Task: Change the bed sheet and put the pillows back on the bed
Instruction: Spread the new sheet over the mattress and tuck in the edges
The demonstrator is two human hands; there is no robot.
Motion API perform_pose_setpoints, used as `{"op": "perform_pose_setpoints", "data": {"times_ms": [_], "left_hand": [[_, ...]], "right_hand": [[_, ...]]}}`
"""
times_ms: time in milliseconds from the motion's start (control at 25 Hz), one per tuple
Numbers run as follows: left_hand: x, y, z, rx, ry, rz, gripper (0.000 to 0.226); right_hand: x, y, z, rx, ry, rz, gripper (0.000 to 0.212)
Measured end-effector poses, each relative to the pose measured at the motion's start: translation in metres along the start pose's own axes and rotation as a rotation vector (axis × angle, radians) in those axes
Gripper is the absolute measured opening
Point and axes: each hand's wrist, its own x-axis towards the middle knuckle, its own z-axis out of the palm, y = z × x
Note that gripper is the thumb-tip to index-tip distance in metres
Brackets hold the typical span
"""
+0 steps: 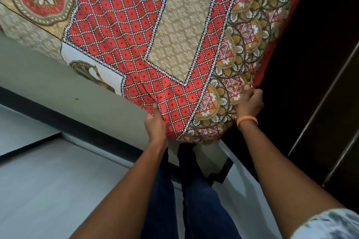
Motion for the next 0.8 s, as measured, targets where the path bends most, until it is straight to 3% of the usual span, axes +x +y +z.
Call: {"op": "perform_pose_setpoints", "data": {"times_ms": [120, 240, 480, 640, 720, 800], "left_hand": [[-0.011, -0.003, 0.003, 0.046, -0.017, 0.014, 0.030], [-0.023, 0.003, 0.012, 0.094, -0.046, 0.019, 0.029], [-0.044, -0.010, -0.008, 0.345, -0.198, 0.080, 0.033], [-0.018, -0.014, -0.010, 0.516, -0.084, 0.013, 0.036], [-0.019, -0.023, -0.013, 0.630, 0.080, -0.176, 0.030], [-0.029, -0.026, -0.019, 0.563, 0.292, -0.515, 0.045]], "right_hand": [[0.010, 0.003, -0.019, -0.392, 0.021, -0.145, 0.032], [0.022, -0.010, -0.033, -0.604, -0.016, -0.143, 0.033], [0.021, 0.004, -0.057, -0.660, 0.007, -0.108, 0.030], [0.019, -0.016, -0.012, -0.458, 0.024, 0.098, 0.029], [0.020, -0.019, -0.001, -0.321, 0.069, 0.246, 0.037], [0.016, -0.016, -0.005, -0.192, 0.177, 0.283, 0.039]]}}
